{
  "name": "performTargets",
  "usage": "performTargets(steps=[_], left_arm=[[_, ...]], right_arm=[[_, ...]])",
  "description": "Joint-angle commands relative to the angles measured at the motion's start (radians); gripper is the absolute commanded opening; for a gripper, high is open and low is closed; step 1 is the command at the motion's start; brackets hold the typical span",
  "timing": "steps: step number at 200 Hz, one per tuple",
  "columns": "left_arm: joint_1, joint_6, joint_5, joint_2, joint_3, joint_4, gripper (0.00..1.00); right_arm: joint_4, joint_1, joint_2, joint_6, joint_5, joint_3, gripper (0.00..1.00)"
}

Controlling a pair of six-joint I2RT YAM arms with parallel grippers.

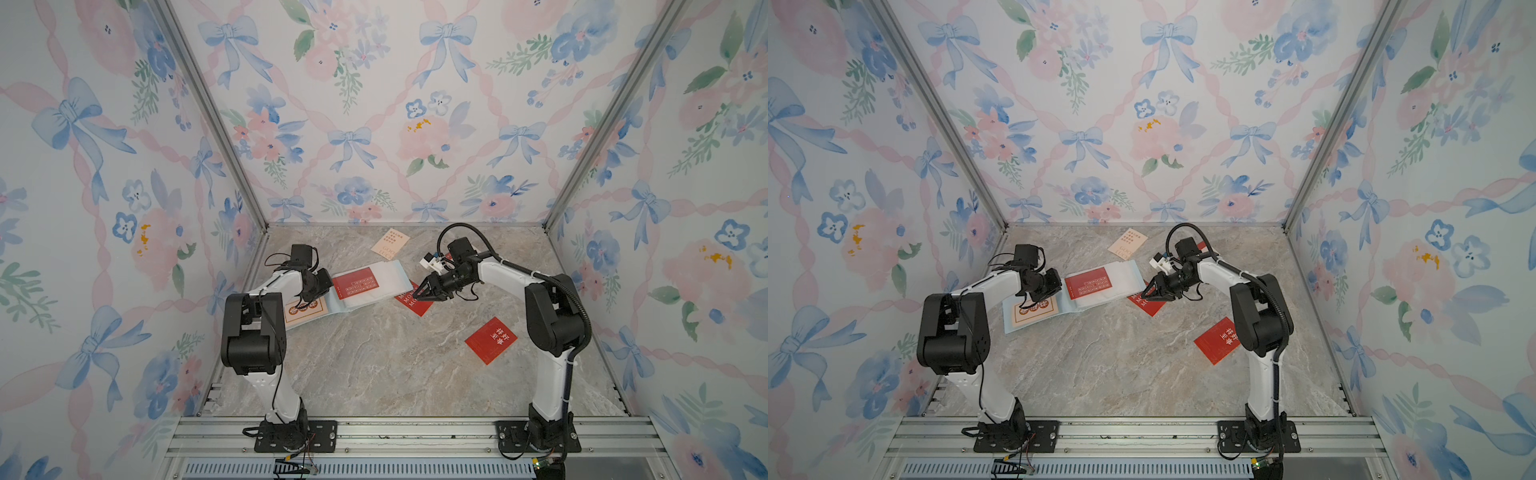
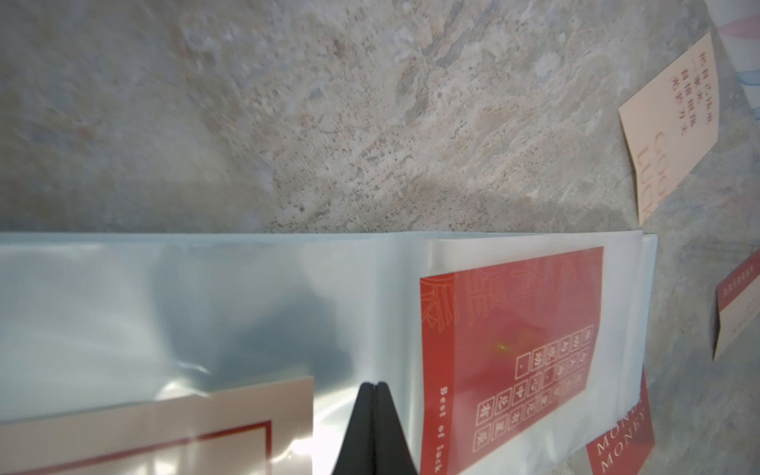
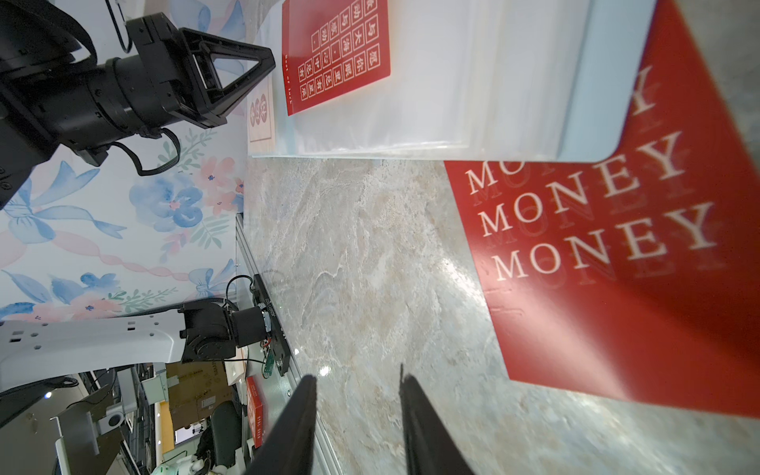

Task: Place the photos into the photo albums
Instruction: Insert the photo into the photo album.

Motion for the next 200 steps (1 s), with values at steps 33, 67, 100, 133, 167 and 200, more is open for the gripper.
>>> performTargets(steps=[33, 67, 100, 133, 167, 200], left_arm=[[-0.042, 0.009, 0.016, 0.076, 0.068, -0.018, 0.0], [-0.067, -0.004, 0.021, 0.099, 0.105, -0.018, 0.0], [-0.103, -0.017, 0.025, 0.128, 0.142, -0.019, 0.0], [-0.123, -0.02, 0.027, 0.15, 0.152, -0.018, 0.0], [-0.119, -0.013, 0.019, 0.127, 0.142, -0.02, 0.0], [-0.104, 0.017, -0.022, 0.072, 0.142, -0.046, 0.0]], right_arm=[[-0.024, 0.006, -0.034, -0.012, 0.009, 0.011, 0.36], [-0.039, -0.001, -0.034, -0.02, 0.012, 0.023, 0.36], [-0.029, -0.001, -0.032, -0.012, 0.014, 0.019, 0.36], [-0.032, -0.004, -0.035, -0.014, 0.015, 0.016, 0.36], [-0.01, -0.005, -0.028, 0.01, 0.025, 0.019, 0.36], [0.097, 0.015, 0.024, 0.132, 0.062, 0.054, 0.36]])
